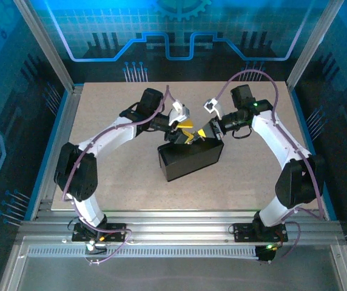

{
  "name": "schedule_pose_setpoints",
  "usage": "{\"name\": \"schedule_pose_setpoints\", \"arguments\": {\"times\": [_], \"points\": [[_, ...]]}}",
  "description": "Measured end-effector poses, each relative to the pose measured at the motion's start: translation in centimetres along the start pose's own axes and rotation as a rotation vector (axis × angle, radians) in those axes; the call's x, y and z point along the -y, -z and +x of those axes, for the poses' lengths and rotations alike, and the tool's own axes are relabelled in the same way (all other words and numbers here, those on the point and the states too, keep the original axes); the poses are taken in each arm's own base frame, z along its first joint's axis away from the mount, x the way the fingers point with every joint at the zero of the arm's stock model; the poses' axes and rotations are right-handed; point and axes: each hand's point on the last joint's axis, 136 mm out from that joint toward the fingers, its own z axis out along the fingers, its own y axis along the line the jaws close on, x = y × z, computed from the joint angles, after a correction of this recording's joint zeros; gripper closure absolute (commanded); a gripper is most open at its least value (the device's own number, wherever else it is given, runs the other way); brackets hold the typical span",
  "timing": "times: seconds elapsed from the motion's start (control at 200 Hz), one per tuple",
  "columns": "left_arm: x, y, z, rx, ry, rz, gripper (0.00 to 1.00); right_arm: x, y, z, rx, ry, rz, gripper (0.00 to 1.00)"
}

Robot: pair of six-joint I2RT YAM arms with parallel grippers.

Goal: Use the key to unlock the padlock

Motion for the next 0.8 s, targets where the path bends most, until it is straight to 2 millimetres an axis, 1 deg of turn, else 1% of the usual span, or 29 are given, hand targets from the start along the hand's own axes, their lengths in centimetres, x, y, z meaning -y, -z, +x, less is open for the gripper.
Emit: {"name": "schedule_pose_setpoints", "arguments": {"times": [0.115,0.235,0.435,0.525,0.695,0.8], "points": [[-0.5,-0.4,0.2,-0.016,0.004,-0.002,0.44,-0.1,-0.1,0.0,-0.002,0.010,-0.003,0.99],[-0.3,-0.6,0.4,-0.036,0.002,0.005,0.51,-0.2,-0.2,0.0,-0.004,0.012,-0.004,1.00],[0.9,-1.5,1.1,-0.079,-0.010,0.029,0.68,-0.4,-0.4,0.0,-0.006,-0.031,-0.008,1.00],[1.2,-1.8,1.4,-0.091,-0.014,0.032,0.76,-0.5,-0.5,0.0,-0.008,-0.057,-0.003,1.00],[1.6,-1.4,1.5,-0.097,-0.025,-0.012,0.91,-1.1,-0.5,0.2,-0.018,-0.116,0.015,1.00],[1.7,-1.3,1.7,-0.110,-0.046,-0.052,0.95,-1.2,-0.7,0.4,-0.029,-0.198,0.027,1.00]]}}
